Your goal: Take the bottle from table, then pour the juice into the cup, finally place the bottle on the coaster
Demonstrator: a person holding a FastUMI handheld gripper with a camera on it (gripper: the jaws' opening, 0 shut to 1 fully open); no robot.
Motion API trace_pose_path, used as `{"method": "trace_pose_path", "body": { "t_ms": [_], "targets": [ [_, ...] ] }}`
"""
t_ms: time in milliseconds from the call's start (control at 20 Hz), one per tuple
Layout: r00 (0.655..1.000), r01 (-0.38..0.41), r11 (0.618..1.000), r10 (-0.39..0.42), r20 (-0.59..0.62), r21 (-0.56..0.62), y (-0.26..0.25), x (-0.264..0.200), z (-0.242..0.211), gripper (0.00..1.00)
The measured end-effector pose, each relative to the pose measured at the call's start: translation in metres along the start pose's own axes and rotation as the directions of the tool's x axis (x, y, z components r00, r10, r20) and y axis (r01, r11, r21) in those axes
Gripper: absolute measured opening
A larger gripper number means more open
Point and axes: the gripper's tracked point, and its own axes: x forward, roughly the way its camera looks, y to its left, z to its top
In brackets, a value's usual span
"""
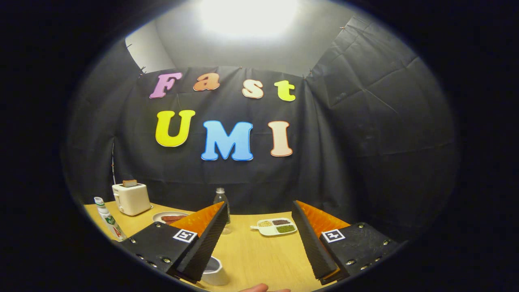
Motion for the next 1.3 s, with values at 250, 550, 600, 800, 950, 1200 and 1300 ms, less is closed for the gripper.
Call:
{"method": "trace_pose_path", "body": {
  "t_ms": [250,550,600,800,950,1200,1300],
  "targets": [
    [0.99,-0.139,0.989,0.138,0.021,0.045,0.081,-0.021,0.003,0.96],
    [0.949,-0.315,0.948,0.315,0.006,0.05,0.178,-0.052,-0.015,0.96],
    [0.938,-0.346,0.936,0.346,0.001,0.059,0.193,-0.056,-0.021,0.96],
    [0.894,-0.444,0.893,0.447,-0.035,0.074,0.239,-0.069,-0.052,0.96],
    [0.86,-0.502,0.86,0.508,-0.059,0.09,0.27,-0.07,-0.074,0.96],
    [0.795,-0.587,0.801,0.598,-0.101,0.117,0.323,-0.069,-0.11,0.96],
    [0.782,-0.601,0.791,0.612,-0.119,0.111,0.337,-0.064,-0.123,0.96]
  ]
}}
